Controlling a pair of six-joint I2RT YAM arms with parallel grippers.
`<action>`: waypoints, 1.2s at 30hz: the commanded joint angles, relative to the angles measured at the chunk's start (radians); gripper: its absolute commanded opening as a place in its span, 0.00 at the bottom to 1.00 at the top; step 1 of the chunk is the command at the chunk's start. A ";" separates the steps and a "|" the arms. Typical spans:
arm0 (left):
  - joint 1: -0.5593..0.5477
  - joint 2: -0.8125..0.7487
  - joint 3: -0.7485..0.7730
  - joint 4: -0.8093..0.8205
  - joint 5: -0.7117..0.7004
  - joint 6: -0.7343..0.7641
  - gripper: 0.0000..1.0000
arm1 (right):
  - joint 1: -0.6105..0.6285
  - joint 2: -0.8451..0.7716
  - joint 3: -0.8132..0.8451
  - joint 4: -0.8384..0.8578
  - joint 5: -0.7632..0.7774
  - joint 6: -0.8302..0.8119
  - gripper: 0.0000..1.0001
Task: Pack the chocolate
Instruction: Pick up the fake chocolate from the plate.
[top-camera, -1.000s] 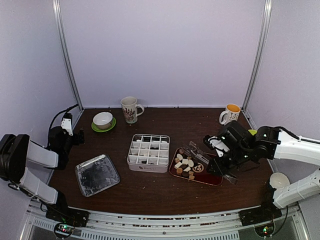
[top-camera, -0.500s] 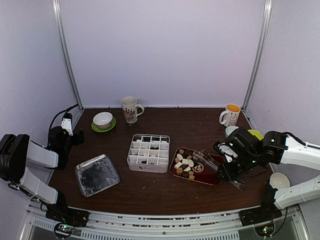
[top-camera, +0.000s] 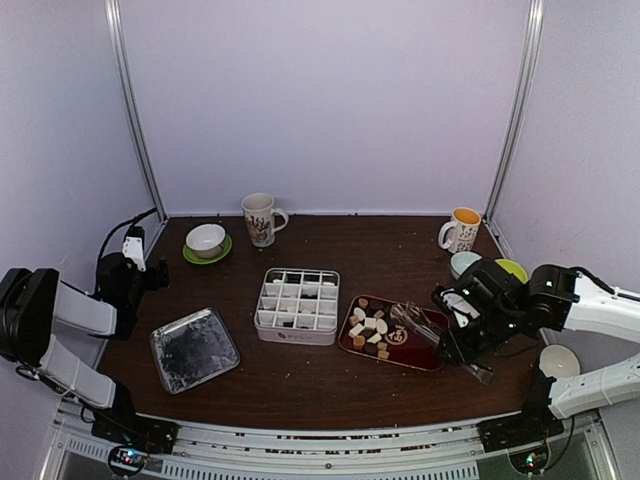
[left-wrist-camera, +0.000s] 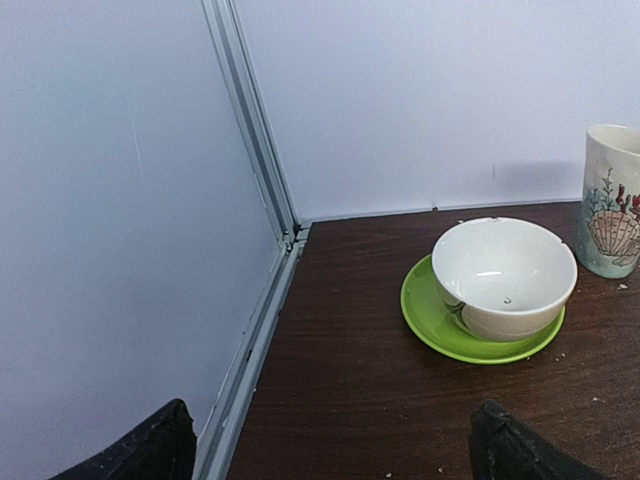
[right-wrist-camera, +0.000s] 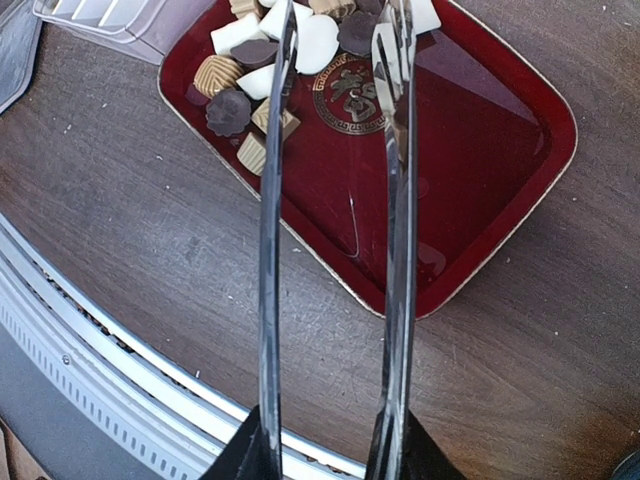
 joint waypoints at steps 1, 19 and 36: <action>0.004 0.002 0.000 0.065 0.009 0.000 0.98 | -0.006 -0.019 -0.017 -0.008 -0.004 0.021 0.37; 0.004 0.002 0.000 0.064 0.008 0.000 0.98 | -0.011 -0.006 -0.031 -0.027 -0.015 0.021 0.37; 0.004 0.002 0.000 0.064 0.009 0.000 0.98 | -0.016 -0.016 -0.051 -0.081 -0.015 0.029 0.37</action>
